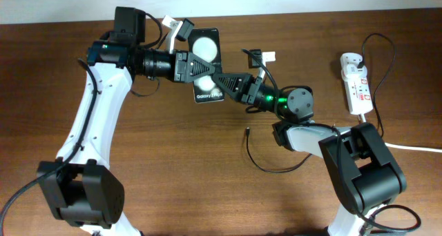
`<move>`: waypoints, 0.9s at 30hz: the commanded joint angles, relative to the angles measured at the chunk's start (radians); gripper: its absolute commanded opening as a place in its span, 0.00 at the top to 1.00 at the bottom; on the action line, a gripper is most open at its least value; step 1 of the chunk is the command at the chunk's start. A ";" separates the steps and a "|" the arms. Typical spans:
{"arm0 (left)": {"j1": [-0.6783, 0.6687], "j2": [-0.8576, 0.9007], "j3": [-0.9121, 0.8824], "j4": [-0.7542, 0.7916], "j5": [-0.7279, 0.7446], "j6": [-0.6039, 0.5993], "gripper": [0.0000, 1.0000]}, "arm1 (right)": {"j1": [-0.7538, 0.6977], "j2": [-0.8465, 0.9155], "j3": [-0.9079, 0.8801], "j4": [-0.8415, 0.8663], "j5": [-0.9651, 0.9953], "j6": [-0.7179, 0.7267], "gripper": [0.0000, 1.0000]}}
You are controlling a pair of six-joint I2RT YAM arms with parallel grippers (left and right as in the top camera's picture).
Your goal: Plug charger to phone and switch on socket
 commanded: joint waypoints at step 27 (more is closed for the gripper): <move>-0.012 -0.023 0.012 -0.357 -0.410 -0.175 1.00 | -0.135 -0.001 0.000 -0.797 -0.085 -0.366 0.12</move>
